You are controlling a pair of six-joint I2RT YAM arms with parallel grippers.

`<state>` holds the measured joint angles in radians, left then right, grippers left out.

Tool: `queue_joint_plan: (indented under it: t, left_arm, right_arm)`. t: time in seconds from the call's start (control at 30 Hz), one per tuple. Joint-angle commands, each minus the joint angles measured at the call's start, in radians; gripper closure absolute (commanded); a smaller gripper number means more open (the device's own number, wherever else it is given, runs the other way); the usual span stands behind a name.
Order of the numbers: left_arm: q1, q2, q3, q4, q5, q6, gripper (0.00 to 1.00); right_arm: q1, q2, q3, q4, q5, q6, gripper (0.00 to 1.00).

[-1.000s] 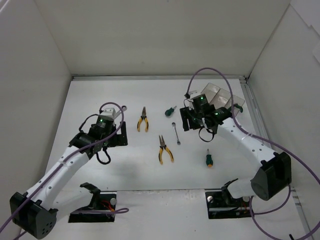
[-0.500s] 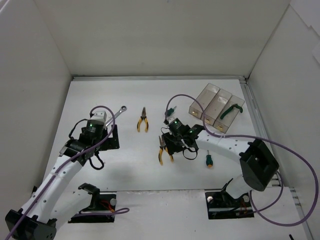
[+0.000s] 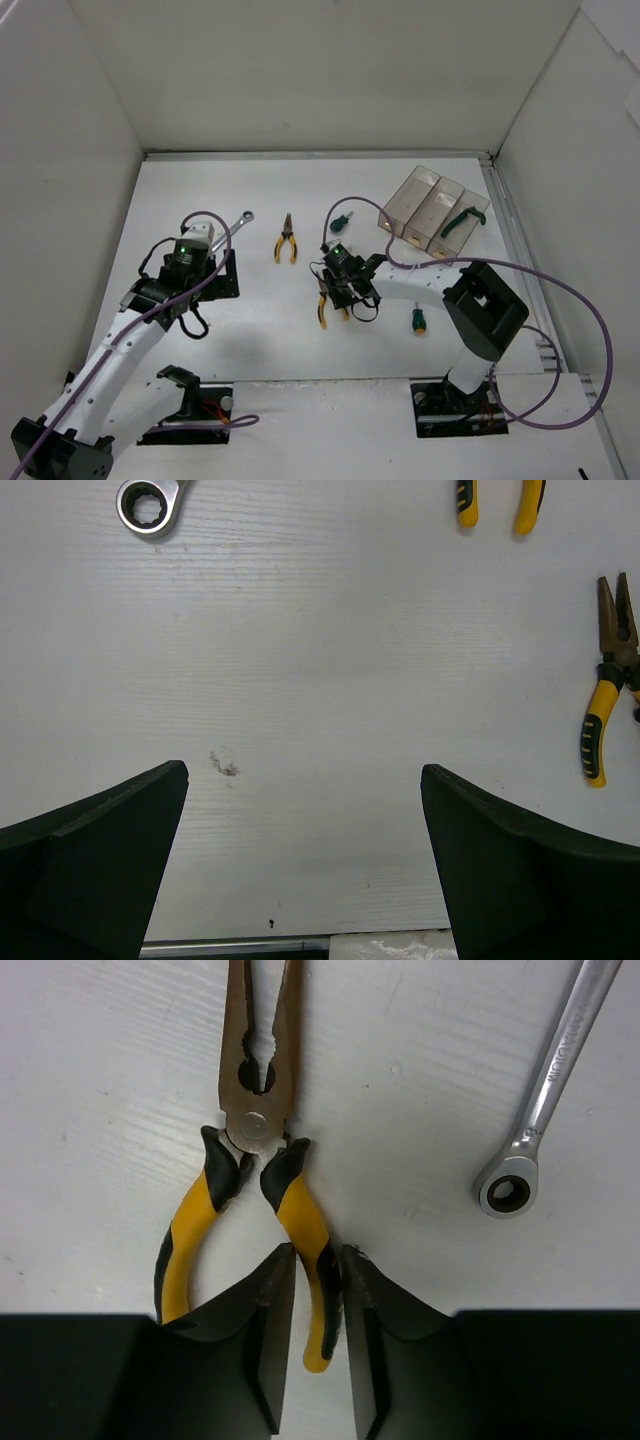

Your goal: Sort the tools into containers

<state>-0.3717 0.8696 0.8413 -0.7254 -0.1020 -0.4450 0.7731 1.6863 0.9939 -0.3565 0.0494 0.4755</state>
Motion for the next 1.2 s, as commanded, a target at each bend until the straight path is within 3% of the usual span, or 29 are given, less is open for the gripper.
queue_joint_plan:
  t: [0.0,0.03,0.07,0.13,0.37,0.57,0.73,1.17]
  left_arm:
    - [0.007,0.003,0.013,0.02,-0.01,0.017,0.0]
    - [0.007,0.003,0.013,0.018,-0.008,0.019,0.0]
    - [0.007,0.003,0.013,0.021,-0.008,0.017,0.0]
    - [0.007,0.002,0.013,0.023,-0.008,0.017,0.0]
    - [0.007,0.003,0.013,0.024,-0.007,0.017,0.0]
    - [0.007,-0.004,0.013,0.03,0.002,0.019,0.0]
    - [0.007,-0.003,0.013,0.034,0.004,0.025,0.0]
    - [0.007,0.008,0.015,0.049,0.025,0.037,0.0]
  right_arm:
    - [0.02,0.03,-0.014,0.036,0.061,0.038,0.77]
    - [0.02,0.03,-0.018,0.037,0.063,0.043,0.81]
    - [0.02,0.027,-0.02,0.037,0.069,0.044,0.93]
    - [0.02,-0.003,-0.015,0.037,0.096,0.037,1.0]
    - [-0.053,-0.131,0.115,-0.028,0.107,-0.026,1.0]
    - [-0.119,-0.192,0.356,-0.206,0.22,-0.141,1.0]
    - [-0.216,-0.25,0.462,-0.303,0.326,-0.233,1.0]
    - [-0.578,-0.364,0.473,-0.329,0.461,-0.382,1.0]
